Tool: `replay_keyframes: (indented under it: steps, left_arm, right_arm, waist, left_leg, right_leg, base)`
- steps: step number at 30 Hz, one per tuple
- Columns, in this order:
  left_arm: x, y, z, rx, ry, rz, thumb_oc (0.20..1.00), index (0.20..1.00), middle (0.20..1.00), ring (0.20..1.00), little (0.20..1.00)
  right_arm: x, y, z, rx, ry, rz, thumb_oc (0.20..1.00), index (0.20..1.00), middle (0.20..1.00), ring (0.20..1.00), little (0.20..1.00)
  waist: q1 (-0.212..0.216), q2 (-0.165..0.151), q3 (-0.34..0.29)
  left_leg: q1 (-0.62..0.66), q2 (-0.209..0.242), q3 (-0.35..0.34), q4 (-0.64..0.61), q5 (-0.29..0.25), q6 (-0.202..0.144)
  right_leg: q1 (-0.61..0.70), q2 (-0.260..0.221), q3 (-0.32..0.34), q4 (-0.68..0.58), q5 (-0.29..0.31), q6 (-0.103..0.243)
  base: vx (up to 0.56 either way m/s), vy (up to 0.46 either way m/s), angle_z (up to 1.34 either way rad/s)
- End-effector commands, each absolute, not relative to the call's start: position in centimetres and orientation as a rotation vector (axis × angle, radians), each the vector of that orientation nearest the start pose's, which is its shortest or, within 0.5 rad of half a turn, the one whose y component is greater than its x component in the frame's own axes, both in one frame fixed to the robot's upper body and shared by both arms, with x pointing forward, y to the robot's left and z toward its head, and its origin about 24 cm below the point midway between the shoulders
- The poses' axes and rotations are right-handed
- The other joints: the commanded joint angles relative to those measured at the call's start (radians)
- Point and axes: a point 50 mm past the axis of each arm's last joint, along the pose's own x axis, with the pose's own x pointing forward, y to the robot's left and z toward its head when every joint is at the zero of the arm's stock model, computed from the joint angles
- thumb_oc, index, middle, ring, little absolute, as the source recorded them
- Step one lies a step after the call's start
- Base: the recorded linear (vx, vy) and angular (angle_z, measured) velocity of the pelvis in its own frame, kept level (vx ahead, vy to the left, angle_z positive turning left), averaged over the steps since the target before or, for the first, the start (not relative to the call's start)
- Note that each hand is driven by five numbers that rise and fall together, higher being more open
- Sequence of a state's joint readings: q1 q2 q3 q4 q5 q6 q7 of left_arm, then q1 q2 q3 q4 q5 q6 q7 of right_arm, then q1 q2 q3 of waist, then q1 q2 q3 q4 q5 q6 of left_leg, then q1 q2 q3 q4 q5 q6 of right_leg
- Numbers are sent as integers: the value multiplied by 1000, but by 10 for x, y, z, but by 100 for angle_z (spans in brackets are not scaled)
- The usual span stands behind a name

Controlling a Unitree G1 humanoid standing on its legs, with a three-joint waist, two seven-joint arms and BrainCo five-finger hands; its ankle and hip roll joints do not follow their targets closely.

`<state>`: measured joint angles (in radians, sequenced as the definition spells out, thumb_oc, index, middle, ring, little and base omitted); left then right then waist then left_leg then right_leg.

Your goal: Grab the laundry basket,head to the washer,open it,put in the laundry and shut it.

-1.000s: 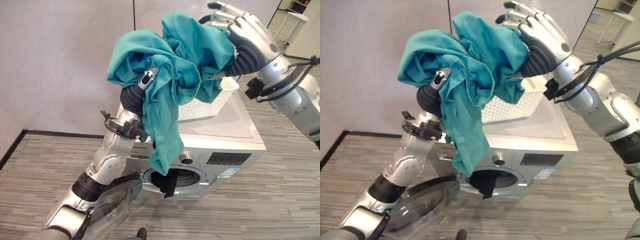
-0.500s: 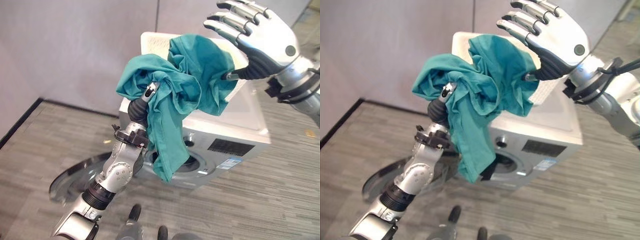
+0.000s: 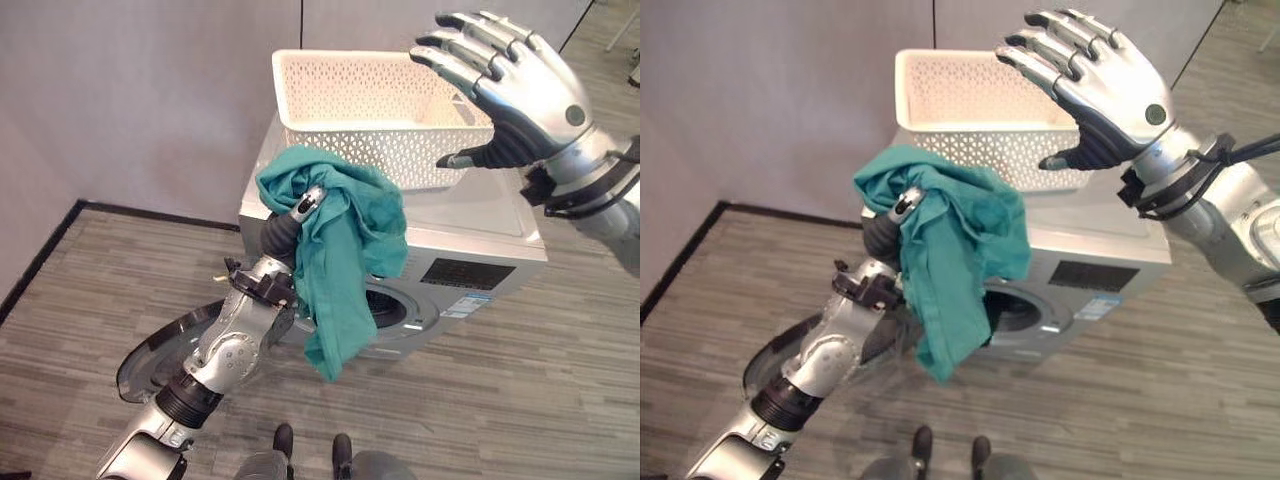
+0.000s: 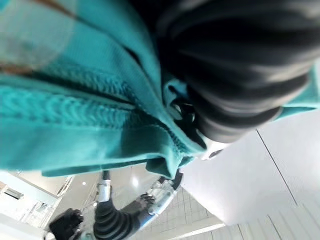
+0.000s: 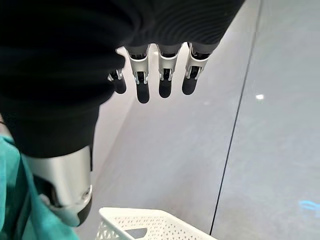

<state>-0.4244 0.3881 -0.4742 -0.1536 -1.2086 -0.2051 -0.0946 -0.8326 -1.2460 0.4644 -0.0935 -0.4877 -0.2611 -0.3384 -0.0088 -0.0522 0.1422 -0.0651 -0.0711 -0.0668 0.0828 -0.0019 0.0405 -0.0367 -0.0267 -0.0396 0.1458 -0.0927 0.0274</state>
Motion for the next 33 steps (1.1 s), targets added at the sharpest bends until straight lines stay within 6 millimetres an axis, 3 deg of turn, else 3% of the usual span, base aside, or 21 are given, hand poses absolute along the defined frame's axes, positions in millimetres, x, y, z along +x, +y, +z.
replay_keyframes:
  steps: [1,5,8,9,11,12,14,15,16,17,18,21,22,23,26,29,30,33]
  left_arm:
    - [276,91,171,-784,-364,-740,200,200,200,200,200]
    - [276,96,165,-772,-356,-719,200,200,200,200,200]
    - [274,101,165,-725,-359,-721,200,200,200,200,200]
    - [273,103,166,-685,-367,-725,200,200,200,200,200]
    - [272,103,166,-642,-367,-738,200,200,200,200,200]
    - [272,103,167,-618,-370,-749,200,200,200,200,200]
    - [272,102,168,-612,-372,-761,200,200,200,200,200]
    - [272,102,168,-612,-372,-762,200,200,200,200,200]
    - [272,102,165,-595,-367,-767,200,200,200,200,200]
    - [271,99,160,-593,-339,-789,200,200,200,200,200]
    - [271,100,160,-593,-339,-788,200,200,200,200,200]
    - [272,102,158,-580,-338,-784,200,200,200,200,200]
    - [272,103,157,-581,-338,-777,200,200,200,200,200]
    - [273,105,157,-562,-343,-764,200,200,200,200,200]
    - [270,115,144,-581,-311,-708,200,200,200,200,200]
    - [268,121,139,-587,-304,-681,200,200,200,200,200]
    - [268,121,139,-587,-304,-681,200,200,200,200,200]
    - [264,130,139,-569,-323,-648,200,200,200,200,200]
  right_arm:
    - [285,-200,316,-1610,-1127,-132,1000,1000,1000,1000,1000]
    - [294,-225,315,-1604,-1042,-272,1000,1000,1000,1000,1000]
    - [302,-252,305,-1631,-911,-371,1000,1000,1000,1000,1000]
    - [303,-269,301,-1651,-836,-424,1000,1000,1000,1000,1000]
    - [302,-289,288,-1645,-738,-465,1000,1000,1000,1000,1000]
    - [300,-300,281,-1631,-683,-485,1000,1000,1000,1000,1000]
    - [299,-314,270,-1620,-596,-500,1000,1000,1000,1000,1000]
    - [299,-315,270,-1619,-596,-500,1000,1000,1000,1000,1000]
    - [301,-336,252,-1595,-460,-511,1000,1000,1000,1000,1000]
    - [301,-352,233,-1584,-337,-506,1000,1000,1000,1000,1000]
    - [302,-352,233,-1584,-338,-506,1000,1000,1000,1000,1000]
    - [298,-373,205,-1559,-144,-460,1000,1000,1000,1000,1000]
    - [296,-377,199,-1545,-105,-449,1000,1000,1000,1000,1000]
    - [291,-386,188,-1516,-38,-445,1000,1000,1000,1000,1000]
    - [264,-402,129,-1418,182,-360,1000,1000,1000,1000,1000]
    - [248,-398,100,-1366,248,-296,1000,1000,1000,1000,1000]
    - [248,-398,100,-1366,248,-296,1000,1000,1000,1000,1000]
    - [228,-396,57,-1257,373,-254,1000,1000,1000,1000,1000]
  waist:
    - [28,-37,-119]
    - [35,-33,-126]
    - [41,-32,-114]
    - [35,-33,-103]
    - [19,-26,-81]
    - [13,-23,-71]
    - [11,-19,-60]
    - [10,-19,-59]
    - [16,-18,-49]
    - [8,-25,-36]
    - [7,-24,-35]
    - [-8,-52,-10]
    - [-10,-64,-4]
    - [-12,-83,-1]
    - [-9,-106,-5]
    - [-24,-102,-17]
    - [-23,-103,-17]
    - [-25,-95,-14]
  left_leg:
    - [-6,-61,-36,70,-130,25]
    - [5,-59,-7,73,-150,41]
    - [20,-44,2,76,-160,56]
    - [25,-42,-4,84,-165,62]
    - [30,-34,-25,105,-169,64]
    - [36,-28,-25,112,-176,62]
    - [46,-16,-28,116,-185,53]
    - [48,-15,-30,116,-186,53]
    - [54,3,-43,134,-207,27]
    - [69,11,-71,158,-234,7]
    - [70,12,-72,158,-234,7]
    - [87,25,-82,210,-281,-21]
    - [91,26,-90,223,-296,-24]
    - [83,26,-98,247,-309,-32]
    - [84,81,-154,236,-312,-54]
    - [89,125,-171,215,-297,-71]
    - [89,125,-171,215,-297,-71]
    - [102,155,-177,183,-277,-84]
  right_leg:
    - [76,16,58,-84,-12,41]
    - [60,7,72,-31,-24,61]
    - [-10,9,55,140,-26,96]
    - [-35,10,54,202,-1,120]
    - [-82,23,41,314,22,135]
    - [-111,2,10,341,35,139]
    - [-136,-59,-35,303,48,127]
    - [-133,-59,-38,301,47,127]
    - [-146,-136,-57,168,63,114]
    - [-143,-169,-29,45,120,126]
    - [-141,-169,-30,43,121,126]
    - [-180,-215,2,-34,208,160]
    - [-187,-211,18,-24,222,170]
    - [-170,-198,19,-20,198,169]
    - [-179,-125,-15,108,104,139]
    - [-178,-99,-56,148,56,122]
    - [-178,-99,-56,149,56,122]
    - [-183,-86,-75,174,28,112]
  base:
    - [110,169,-29]
    - [51,123,-38]
    - [29,101,-28]
    - [35,90,-29]
    - [28,79,-7]
    - [39,38,26]
    - [51,-8,26]
    - [133,-122,6]
    - [261,-224,-4]
    - [258,-222,-1]
    - [215,-183,18]
    - [156,-185,28]
    - [144,-217,27]
    - [140,-253,55]
    - [192,-369,82]
    - [99,-223,80]
    - [51,-129,36]
    - [48,-125,15]
